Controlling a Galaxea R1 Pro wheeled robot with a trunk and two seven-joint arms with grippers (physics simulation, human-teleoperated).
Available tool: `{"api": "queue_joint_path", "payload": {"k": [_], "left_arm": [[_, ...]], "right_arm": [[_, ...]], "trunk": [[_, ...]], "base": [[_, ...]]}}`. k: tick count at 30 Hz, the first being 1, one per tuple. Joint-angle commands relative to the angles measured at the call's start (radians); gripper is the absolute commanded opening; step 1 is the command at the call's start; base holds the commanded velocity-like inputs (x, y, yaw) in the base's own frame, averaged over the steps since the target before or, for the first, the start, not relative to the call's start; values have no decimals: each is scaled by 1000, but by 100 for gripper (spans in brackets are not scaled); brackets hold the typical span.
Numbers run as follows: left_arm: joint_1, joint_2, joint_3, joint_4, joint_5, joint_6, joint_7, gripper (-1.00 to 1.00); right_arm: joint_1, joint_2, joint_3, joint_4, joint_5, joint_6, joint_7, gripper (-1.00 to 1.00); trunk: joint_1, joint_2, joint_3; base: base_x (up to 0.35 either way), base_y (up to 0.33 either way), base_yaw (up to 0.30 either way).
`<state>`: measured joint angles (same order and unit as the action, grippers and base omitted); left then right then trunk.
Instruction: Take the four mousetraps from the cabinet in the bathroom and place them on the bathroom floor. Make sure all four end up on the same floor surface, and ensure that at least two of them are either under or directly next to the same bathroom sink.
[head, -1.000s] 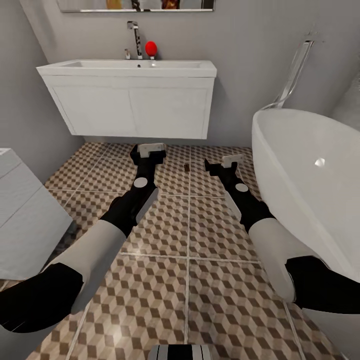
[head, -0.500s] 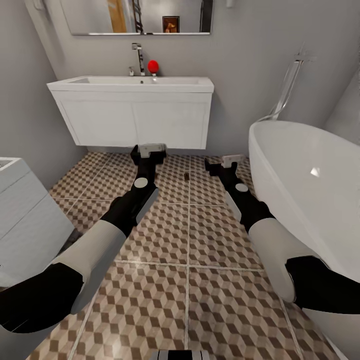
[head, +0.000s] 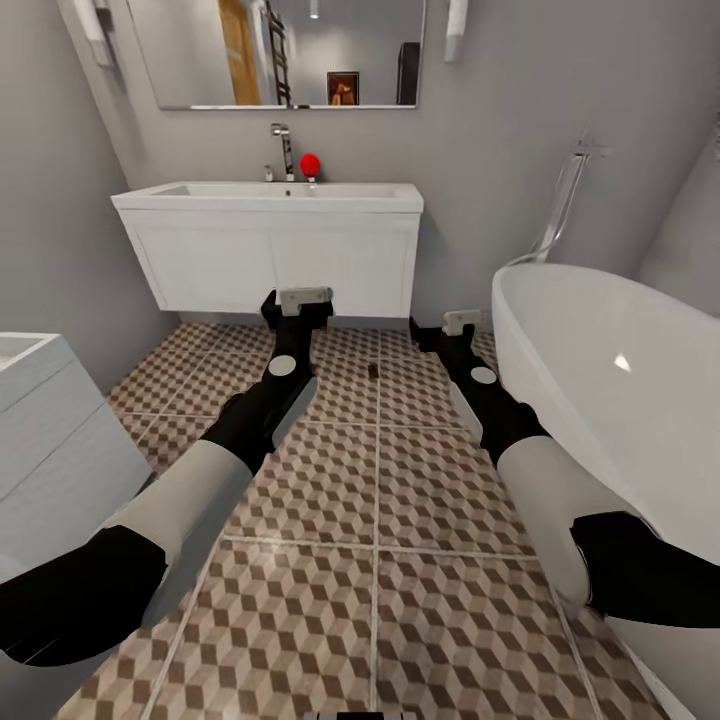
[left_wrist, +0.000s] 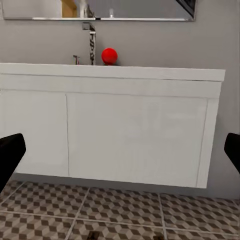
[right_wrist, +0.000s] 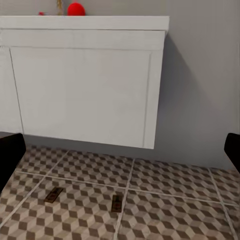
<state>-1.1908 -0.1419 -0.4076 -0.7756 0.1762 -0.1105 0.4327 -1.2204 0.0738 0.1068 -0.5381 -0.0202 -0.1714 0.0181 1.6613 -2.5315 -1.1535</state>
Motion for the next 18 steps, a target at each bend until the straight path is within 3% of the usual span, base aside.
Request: {"api": "queue_joint_path", "payload": {"k": [1,18], "left_arm": [[-1,1,-5,1,11,-6,6,100],[2,1,-11,0,11,-6,7,100]], "right_arm": [[-1,0,1,1,-2,-4,2,100],[-1,0,1,10,-2,-4,2,100]], "trunk": [[-1,0,3],[-7,4,61]], "base": [[0,0,0],[0,0,0]]}}
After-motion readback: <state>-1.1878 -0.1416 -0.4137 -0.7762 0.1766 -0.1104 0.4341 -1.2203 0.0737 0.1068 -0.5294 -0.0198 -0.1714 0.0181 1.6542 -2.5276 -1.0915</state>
